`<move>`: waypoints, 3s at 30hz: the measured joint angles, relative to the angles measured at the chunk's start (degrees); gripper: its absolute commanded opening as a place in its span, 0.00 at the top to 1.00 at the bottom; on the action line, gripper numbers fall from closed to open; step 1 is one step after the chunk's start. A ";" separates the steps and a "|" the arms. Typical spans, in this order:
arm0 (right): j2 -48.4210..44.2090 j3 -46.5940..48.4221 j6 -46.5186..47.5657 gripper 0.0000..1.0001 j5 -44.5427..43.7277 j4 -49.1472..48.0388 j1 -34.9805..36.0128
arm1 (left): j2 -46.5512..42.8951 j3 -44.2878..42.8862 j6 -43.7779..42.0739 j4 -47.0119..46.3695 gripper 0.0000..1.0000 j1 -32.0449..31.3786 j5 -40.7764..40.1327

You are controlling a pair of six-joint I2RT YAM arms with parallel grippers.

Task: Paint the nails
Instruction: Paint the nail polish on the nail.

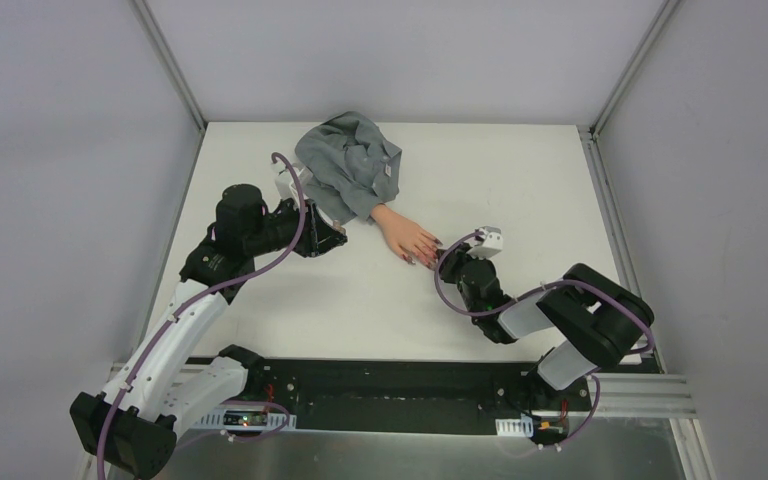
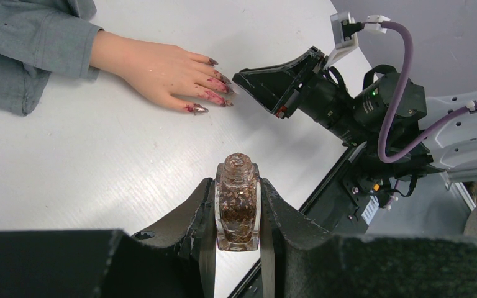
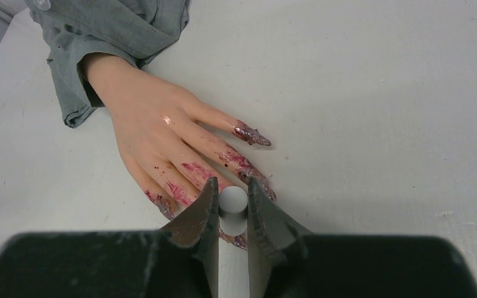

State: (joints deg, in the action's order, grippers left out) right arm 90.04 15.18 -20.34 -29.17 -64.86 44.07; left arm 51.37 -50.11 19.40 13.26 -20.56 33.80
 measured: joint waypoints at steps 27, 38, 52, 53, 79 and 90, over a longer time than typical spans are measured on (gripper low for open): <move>0.00 -0.09 0.04 1.00 -0.68 0.46 0.26 | 0.00 0.00 0.00 0.00 1.00 0.00 0.00; 0.00 -0.09 0.11 1.00 -1.55 0.87 0.33 | 0.00 0.00 0.00 0.00 1.00 0.00 0.00; 0.02 -0.09 0.94 1.00 -1.62 0.85 0.90 | 0.00 0.00 0.00 0.00 1.00 0.00 0.00; 0.04 -0.09 0.98 1.00 -1.62 0.85 0.98 | 0.00 0.00 0.00 0.00 1.00 0.00 0.00; -0.42 -0.09 2.49 1.00 -3.58 0.90 1.95 | 0.00 0.00 0.00 0.00 1.00 0.00 0.02; -2.99 -0.17 3.52 1.00 -4.59 1.99 2.38 | -0.17 0.00 0.02 0.00 1.00 0.00 0.02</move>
State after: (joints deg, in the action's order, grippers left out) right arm 87.05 15.00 -16.82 -33.76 -62.87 46.46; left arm 51.20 -50.11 19.42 13.26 -20.56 33.82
